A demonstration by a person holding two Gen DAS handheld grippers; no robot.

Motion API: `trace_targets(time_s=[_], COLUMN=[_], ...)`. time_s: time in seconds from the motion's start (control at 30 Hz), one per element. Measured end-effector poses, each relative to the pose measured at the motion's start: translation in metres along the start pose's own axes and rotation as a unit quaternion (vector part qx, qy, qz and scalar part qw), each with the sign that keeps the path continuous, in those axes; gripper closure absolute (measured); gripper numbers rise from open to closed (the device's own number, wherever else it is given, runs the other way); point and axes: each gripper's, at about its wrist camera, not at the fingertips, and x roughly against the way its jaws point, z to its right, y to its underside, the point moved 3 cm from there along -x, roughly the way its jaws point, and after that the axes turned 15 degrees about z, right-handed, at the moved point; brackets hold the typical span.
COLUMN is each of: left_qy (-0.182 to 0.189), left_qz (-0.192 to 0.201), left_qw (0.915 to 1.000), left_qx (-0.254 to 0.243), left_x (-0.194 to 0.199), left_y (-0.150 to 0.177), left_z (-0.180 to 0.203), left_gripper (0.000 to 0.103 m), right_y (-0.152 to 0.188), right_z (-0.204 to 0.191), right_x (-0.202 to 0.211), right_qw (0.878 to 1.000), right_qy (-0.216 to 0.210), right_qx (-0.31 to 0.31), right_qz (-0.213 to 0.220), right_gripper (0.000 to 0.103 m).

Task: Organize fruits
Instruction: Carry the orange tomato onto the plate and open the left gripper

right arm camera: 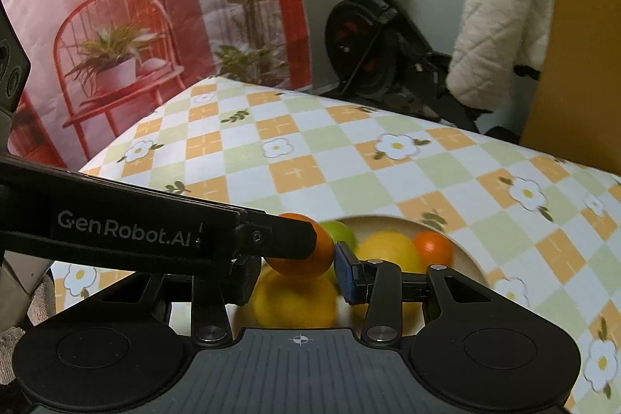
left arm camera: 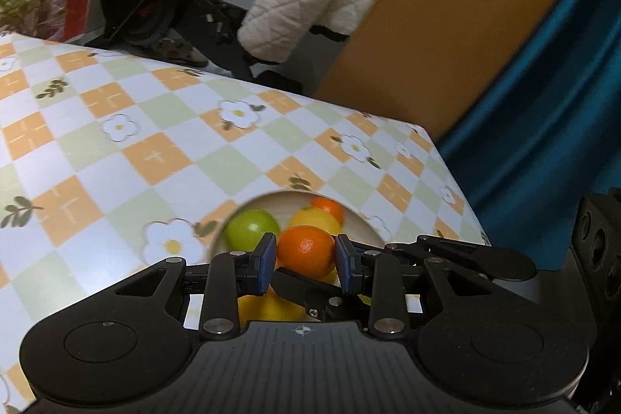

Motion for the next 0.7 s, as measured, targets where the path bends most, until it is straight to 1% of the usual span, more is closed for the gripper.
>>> trace_targets(time_s=[0.2, 0.3, 0.7], left_qy=[0.010, 0.009, 0.005], left_qz=[-0.018, -0.026, -0.040], left_qw=[0.9995, 0.9992, 0.9983], left_qx=[-0.023, -0.030, -0.042], left_x=[-0.013, -0.016, -0.018], left_y=[0.013, 0.019, 0.025], left_z=[0.025, 0.031, 0.034], left_gripper=[0.069, 0.068, 0.068], right_y=[0.013, 0.019, 0.029], right_z=[0.022, 0.028, 0.034], right_x=[0.015, 0.018, 0.019], right_qw=[1.000, 0.999, 0.998], right_qy=[0.012, 0.014, 0.010], right_qx=[-0.023, -0.035, -0.056], right_qz=[0.000, -0.002, -0.002], right_gripper=[0.065, 0.065, 0.065])
